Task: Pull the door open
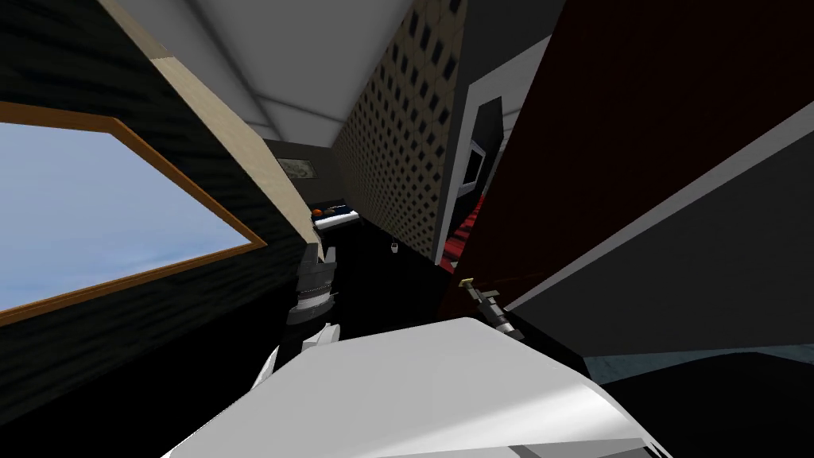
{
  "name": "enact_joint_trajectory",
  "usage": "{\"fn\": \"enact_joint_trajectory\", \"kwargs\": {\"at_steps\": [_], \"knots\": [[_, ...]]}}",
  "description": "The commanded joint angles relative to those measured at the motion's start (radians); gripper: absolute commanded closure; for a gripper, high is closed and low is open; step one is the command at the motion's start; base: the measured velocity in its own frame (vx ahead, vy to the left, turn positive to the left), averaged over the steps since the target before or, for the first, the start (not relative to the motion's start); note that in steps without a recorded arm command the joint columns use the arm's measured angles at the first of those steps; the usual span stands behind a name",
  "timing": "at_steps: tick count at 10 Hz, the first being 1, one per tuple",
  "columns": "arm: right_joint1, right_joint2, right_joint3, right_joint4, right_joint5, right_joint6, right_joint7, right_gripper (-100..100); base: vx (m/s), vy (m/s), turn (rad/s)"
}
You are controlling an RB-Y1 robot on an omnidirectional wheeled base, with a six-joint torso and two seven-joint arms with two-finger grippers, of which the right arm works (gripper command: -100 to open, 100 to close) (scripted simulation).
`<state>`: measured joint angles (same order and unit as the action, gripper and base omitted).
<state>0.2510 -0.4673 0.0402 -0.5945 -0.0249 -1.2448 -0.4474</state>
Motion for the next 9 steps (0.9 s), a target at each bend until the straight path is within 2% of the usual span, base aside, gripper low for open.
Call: {"fn": "enact_joint_trajectory", "kwargs": {"at_steps": [1,6,8,9], "knots": [[-0.013,-0.003,0.001,0.017,0.005,-0.006,-0.005,100,-0.196,-0.04,0.114],[-0.055,-0.011,0.004,0.063,0.018,-0.019,-0.018,100,-0.208,-0.061,0.126],[-0.06,-0.009,0.006,0.066,0.02,-0.02,-0.017,100,-0.149,-0.034,0.064],[-0.084,0.001,0.035,0.06,0.034,-0.001,-0.017,100,-0.158,-0.015,-0.18]]}}
